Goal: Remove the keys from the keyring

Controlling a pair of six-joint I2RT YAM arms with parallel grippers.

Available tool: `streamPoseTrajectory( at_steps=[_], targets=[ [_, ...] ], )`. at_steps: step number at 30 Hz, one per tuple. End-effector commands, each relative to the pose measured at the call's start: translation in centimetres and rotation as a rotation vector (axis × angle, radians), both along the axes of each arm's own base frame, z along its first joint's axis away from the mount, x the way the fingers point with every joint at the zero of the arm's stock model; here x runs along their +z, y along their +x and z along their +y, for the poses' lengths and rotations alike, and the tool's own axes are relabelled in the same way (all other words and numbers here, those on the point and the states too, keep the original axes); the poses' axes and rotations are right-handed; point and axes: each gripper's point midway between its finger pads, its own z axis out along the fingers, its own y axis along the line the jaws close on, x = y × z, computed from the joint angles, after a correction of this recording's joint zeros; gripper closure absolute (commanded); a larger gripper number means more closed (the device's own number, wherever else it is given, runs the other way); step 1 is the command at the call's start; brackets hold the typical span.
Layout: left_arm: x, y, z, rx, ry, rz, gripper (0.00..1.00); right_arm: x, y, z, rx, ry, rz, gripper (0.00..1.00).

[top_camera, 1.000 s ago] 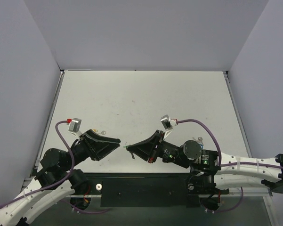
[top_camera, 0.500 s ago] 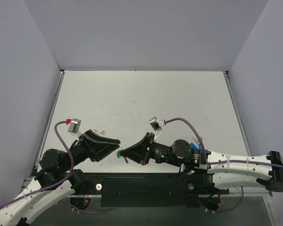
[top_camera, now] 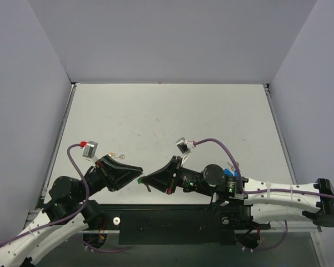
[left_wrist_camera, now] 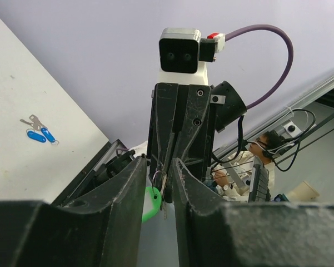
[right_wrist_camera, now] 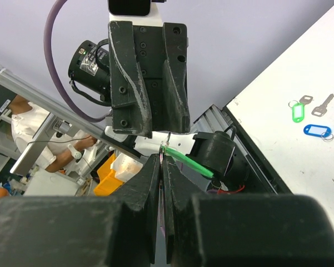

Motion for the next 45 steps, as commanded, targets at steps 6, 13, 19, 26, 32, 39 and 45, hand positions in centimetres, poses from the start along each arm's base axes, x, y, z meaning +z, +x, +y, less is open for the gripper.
streamPoseTrajectory(
  at_steps=[6, 13, 19, 26, 32, 39, 45],
  targets=[
    [0.2, -0.5, -0.5, -0.040, 0.004, -0.020, 0.70, 3.6, 0.2, -0.7, -0.007, 0.115, -0.027, 1.00],
    [0.1, -0.5, -0.5, -0.041, 0.003, -0.015, 0.94, 3.5, 0.2, -0.8, -0.010, 0.115, -0.025, 1.00],
    [0.5, -1.1, -0.7, -0.071, 0.006, -0.040, 1.00, 3.0, 0.6, -1.0, -0.021, 0.103, -0.018, 1.00],
    [-0.6, -2.1, -1.3, -0.134, 0.180, -0.052, 1.00, 2.0, 0.7, -1.3, -0.027, -0.001, -0.003, 1.00],
    [-0.4, -3.3, -2.2, -0.238, 0.274, -0.097, 1.00, 1.8, 0.2, -1.3, 0.001, -0.065, -0.003, 1.00],
    [-0.3, -4.2, -3.1, -0.335, 0.318, -0.113, 1.00, 1.5, -0.3, -1.4, 0.026, -0.096, 0.003, 1.00],
    [0.0, -4.9, -3.3, -0.389, 0.332, -0.128, 1.00, 1.2, -0.6, -1.6, 0.036, -0.110, 0.005, 1.00]
  ],
)
